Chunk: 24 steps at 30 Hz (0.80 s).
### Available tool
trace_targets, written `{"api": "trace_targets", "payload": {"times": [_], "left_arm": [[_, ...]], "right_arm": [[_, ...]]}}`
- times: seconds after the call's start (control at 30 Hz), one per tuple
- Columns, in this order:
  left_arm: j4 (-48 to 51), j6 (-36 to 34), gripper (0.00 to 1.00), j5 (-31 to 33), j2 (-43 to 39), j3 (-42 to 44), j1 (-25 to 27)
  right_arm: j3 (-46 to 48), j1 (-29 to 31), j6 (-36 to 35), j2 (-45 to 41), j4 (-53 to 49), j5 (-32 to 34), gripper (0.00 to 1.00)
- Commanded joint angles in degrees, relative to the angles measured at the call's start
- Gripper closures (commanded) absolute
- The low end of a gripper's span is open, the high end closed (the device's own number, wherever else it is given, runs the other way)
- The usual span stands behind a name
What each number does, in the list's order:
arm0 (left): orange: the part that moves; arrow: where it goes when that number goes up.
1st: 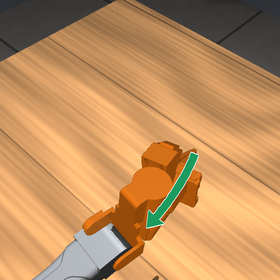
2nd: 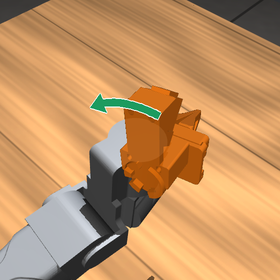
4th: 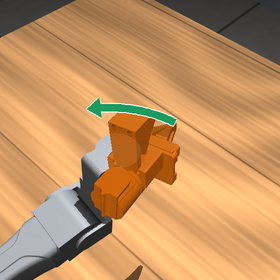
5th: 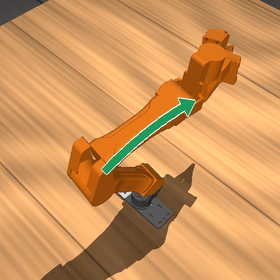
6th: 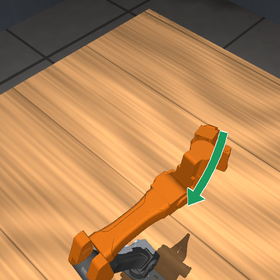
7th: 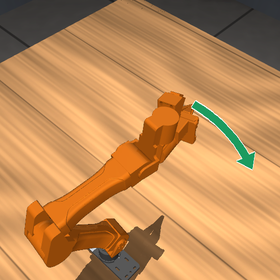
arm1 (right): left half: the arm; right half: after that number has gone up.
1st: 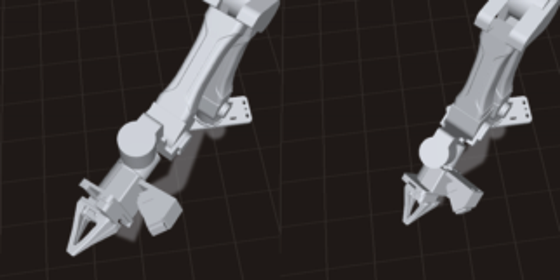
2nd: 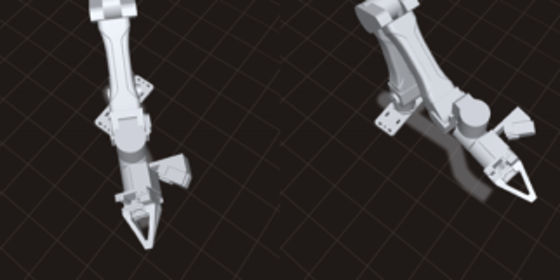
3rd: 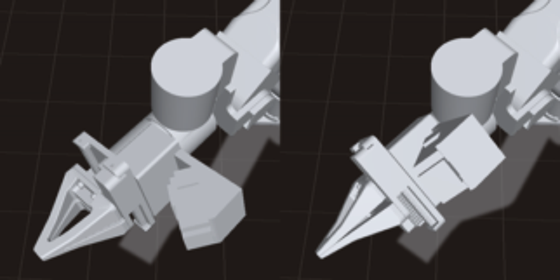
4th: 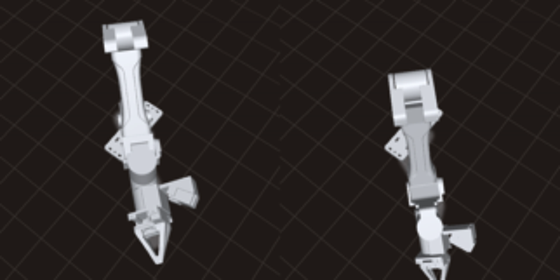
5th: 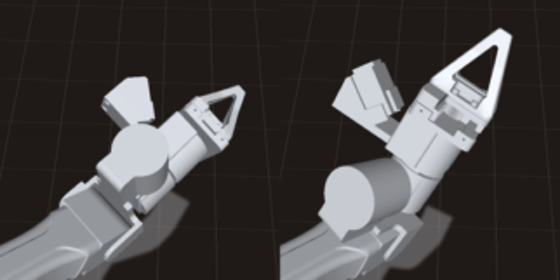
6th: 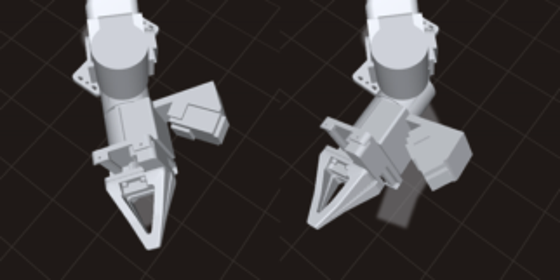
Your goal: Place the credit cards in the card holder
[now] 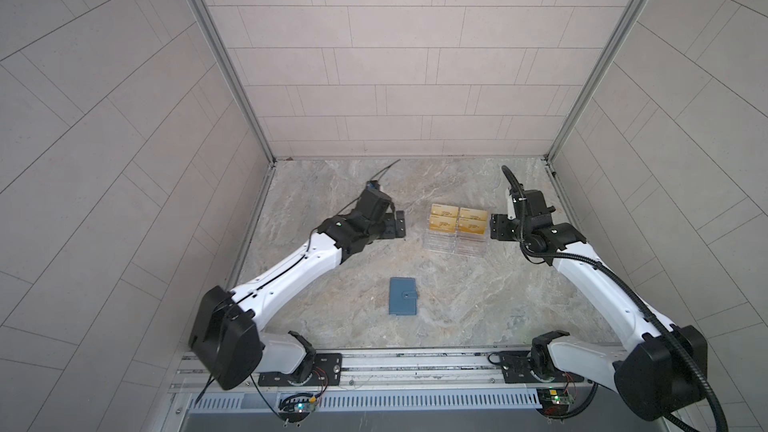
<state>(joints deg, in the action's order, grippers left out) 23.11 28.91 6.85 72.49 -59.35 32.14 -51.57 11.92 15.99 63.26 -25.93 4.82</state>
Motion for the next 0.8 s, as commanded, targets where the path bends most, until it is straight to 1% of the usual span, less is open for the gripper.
{"api": "trace_targets", "payload": {"times": [0.0,0.03,0.07,0.13,0.17,0.2,0.23,0.3,0.37,0.4,0.47,0.5,0.57,0.6,0.63,0.67,0.7,0.73,0.77], "left_arm": [[-6.76,-12.85,0.0,9.42,-9.35,10.49,-6.79],[-12.92,-16.61,0.0,12.65,-13.47,15.21,-8.53],[-19.06,-20.83,0.0,13.76,-17.15,20.32,-9.76],[-29.6,-27.89,0.0,14.51,-22.04,28.97,-11.71],[-31.36,-28.91,0.0,14.5,-23.15,31.41,-13.68],[-32.22,-28.81,0.0,14.99,-23.14,33.05,-15.57],[-34.78,-28.41,0.0,14.61,-22.86,35.23,-17.55],[-43.86,-27.83,0.0,14.8,-22.02,40.57,-19.82],[-53.18,-29.35,0.0,17.03,-18.36,44.33,-20.57],[-56.13,-29.71,0.0,17.01,-15.73,44.89,-21.06],[-62.59,-31.93,0.0,14.69,-8.98,45.37,-21.68],[-64.3,-33.16,0.0,14.65,-7.22,44.71,-21.68],[-69.79,-33.28,0.0,12.74,-3.74,43.65,-22.86],[-69.56,-33.0,0.0,12.33,-2.22,42.3,-23.69],[-71.47,-32.74,0.0,11.72,0.45,41.5,-24.23],[-70.51,-31.71,0.0,11.03,1.95,40.03,-24.63],[-70.08,-30.56,0.0,8.92,2.62,39.37,-25.14],[-74.99,-29.95,0.0,7.53,4.43,39.91,-25.33],[-75.55,-29.92,0.0,7.97,6.53,39.68,-25.22]], "right_arm": [[9.11,-0.4,-10.63,-6.21,14.62,9.32,0.01],[12.69,-0.62,-12.98,-7.43,21.02,9.6,0.0],[14.99,-1.13,-14.43,-7.73,24.49,9.96,0.0],[17.31,-2.0,-14.58,-7.2,26.69,12.96,0.0],[19.39,-2.61,-14.76,-7.03,29.2,14.75,0.0],[21.52,-3.76,-15.23,-7.25,32.89,14.25,0.0],[24.32,-5.45,-14.68,-7.2,37.35,12.22,0.0],[27.37,-8.67,-11.57,-5.06,44.01,8.64,0.0],[27.84,-9.74,-11.0,-0.58,48.78,6.67,0.01],[27.93,-9.79,-11.44,1.83,51.15,6.27,0.01],[29.01,-9.7,-11.77,7.42,57.94,7.02,0.0],[29.45,-9.75,-11.23,9.76,60.41,7.91,0.0],[30.97,-9.73,-10.46,14.0,66.93,7.88,0.0],[31.65,-9.78,-10.3,15.66,69.77,7.76,0.0],[31.41,-9.78,-10.09,17.25,70.52,7.96,0.0],[30.61,-9.75,-9.73,18.75,70.45,8.31,0.0],[30.02,-9.75,-9.73,19.76,70.09,8.42,0.0],[29.39,-9.74,-9.94,20.74,69.97,8.0,0.0],[28.93,-9.8,-10.14,21.63,69.68,7.52,0.0]]}}
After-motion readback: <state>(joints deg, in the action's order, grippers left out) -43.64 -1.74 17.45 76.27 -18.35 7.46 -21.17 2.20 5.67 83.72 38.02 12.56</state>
